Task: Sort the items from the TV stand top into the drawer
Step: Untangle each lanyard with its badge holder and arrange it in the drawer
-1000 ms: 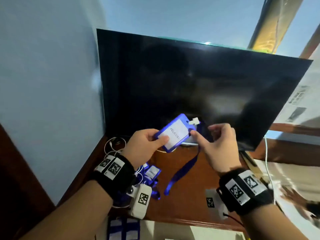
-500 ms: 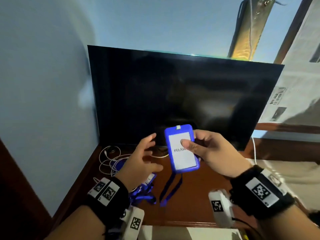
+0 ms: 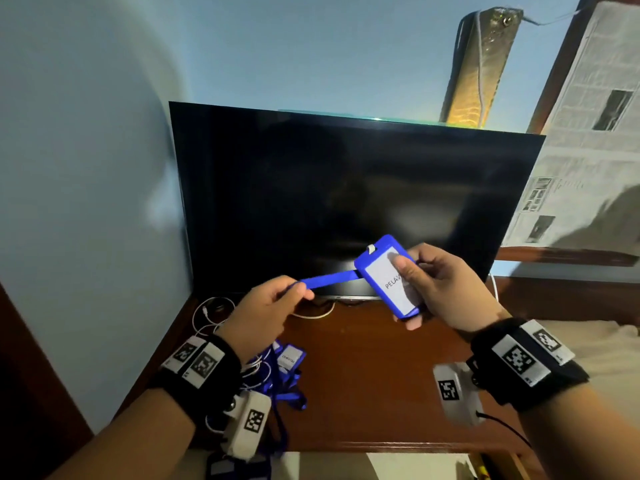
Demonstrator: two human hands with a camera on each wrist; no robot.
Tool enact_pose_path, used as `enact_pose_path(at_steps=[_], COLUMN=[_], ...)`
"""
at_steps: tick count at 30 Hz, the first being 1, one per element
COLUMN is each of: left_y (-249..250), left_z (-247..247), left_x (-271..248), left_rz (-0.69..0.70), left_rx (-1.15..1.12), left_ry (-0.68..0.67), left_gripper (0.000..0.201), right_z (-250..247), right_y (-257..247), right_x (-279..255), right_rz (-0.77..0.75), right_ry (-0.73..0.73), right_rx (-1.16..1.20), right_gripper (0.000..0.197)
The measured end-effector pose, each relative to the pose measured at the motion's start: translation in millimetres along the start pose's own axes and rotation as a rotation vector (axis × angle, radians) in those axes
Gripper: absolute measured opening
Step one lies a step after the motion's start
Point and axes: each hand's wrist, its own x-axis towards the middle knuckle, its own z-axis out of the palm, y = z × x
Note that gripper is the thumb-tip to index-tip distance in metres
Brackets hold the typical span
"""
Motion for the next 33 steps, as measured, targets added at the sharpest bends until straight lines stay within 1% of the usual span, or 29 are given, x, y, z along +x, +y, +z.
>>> enact_pose_path(at_steps=[2, 5, 6, 7, 8, 9, 11, 13, 14, 17, 19, 21, 22, 23, 25, 26, 28, 30, 32, 33], left_y=[2.8, 12.3, 16.3, 21.7, 29.1, 37.7, 56.4, 77.4, 87.3, 114.7, 129.1, 138.6, 141.2, 141.7, 135.3, 128.6, 107.1, 79.8, 50.0, 35.8], left_z=[-14.2, -39.0, -47.4, -53.9, -59.2, -62.8, -64.4, -58.2, -52.8, -33.1, -23.8, -22.5, -24.9, -28.4, -36.1, -40.0, -46.7, -51.6, -53.6, -52.4], left_x=[5.9, 18.6, 21.3, 21.7, 19.1, 14.9, 4.2, -5.3, -8.1, -7.1, 2.9, 21.2, 32.4, 43.4, 62.1, 69.8, 81.6, 86.1, 85.4, 81.8], left_rz=[0.048, 0.139, 0.167, 0.186, 0.199, 0.207, 0.213, 0.236, 0.257, 0.358, 0.462, 0.507, 0.496, 0.475, 0.416, 0.384, 0.316, 0.251, 0.153, 0.105], left_rx=[0.121, 0.242, 0.267, 0.296, 0.336, 0.385, 0.502, 0.610, 0.637, 0.668, 0.720, 0.748, 0.752, 0.757, 0.759, 0.751, 0.731, 0.682, 0.542, 0.454], left_ry=[0.088, 0.236, 0.260, 0.256, 0.219, 0.149, -0.049, -0.219, -0.272, -0.350, -0.340, -0.307, -0.294, -0.281, -0.269, -0.271, -0.292, -0.338, -0.371, -0.360], left_gripper=[0.025, 0.023, 0.022, 0.021, 0.019, 0.017, 0.016, 0.017, 0.018, 0.021, 0.027, 0.029, 0.029, 0.029, 0.029, 0.029, 0.028, 0.028, 0.024, 0.020], right_z=[-2.0, -6.0, -7.7, -8.5, -9.0, -8.9, -7.7, 0.0, 7.0, 39.3, 62.5, 80.6, 86.5, 90.3, 93.2, 91.9, 84.9, 73.2, 58.5, 51.0], right_y=[9.8, 17.5, 20.0, 22.3, 25.1, 28.7, 36.2, 40.4, 41.0, 45.6, 49.0, 51.6, 51.2, 48.8, 41.1, 34.6, 23.6, 12.8, 3.4, -1.3], right_x=[-1.1, -1.9, -1.3, -0.3, 1.0, 2.9, 7.4, 11.1, 12.4, 14.8, 10.6, 2.0, -3.0, -7.5, -14.7, -17.6, -20.0, -17.8, -12.5, -10.3], right_rz=[0.021, 0.085, 0.103, 0.112, 0.110, 0.095, 0.038, -0.021, -0.043, -0.078, -0.134, -0.187, -0.203, -0.208, -0.179, -0.188, -0.259, -0.328, -0.357, -0.361], right_ry=[-0.027, -0.117, -0.121, -0.103, -0.061, 0.000, 0.107, 0.125, 0.112, 0.057, -0.032, -0.123, -0.156, -0.184, -0.245, -0.259, -0.211, -0.112, -0.013, 0.021], right_rx=[-0.002, -0.086, -0.104, -0.111, -0.123, -0.149, -0.255, -0.325, -0.330, -0.339, -0.370, -0.344, -0.312, -0.274, -0.104, -0.008, 0.115, 0.184, 0.210, 0.213], right_gripper=[0.023, 0.018, 0.018, 0.019, 0.020, 0.022, 0.025, 0.026, 0.025, 0.023, 0.022, 0.013, 0.008, 0.010, 0.010, 0.009, 0.013, 0.013, 0.013, 0.012])
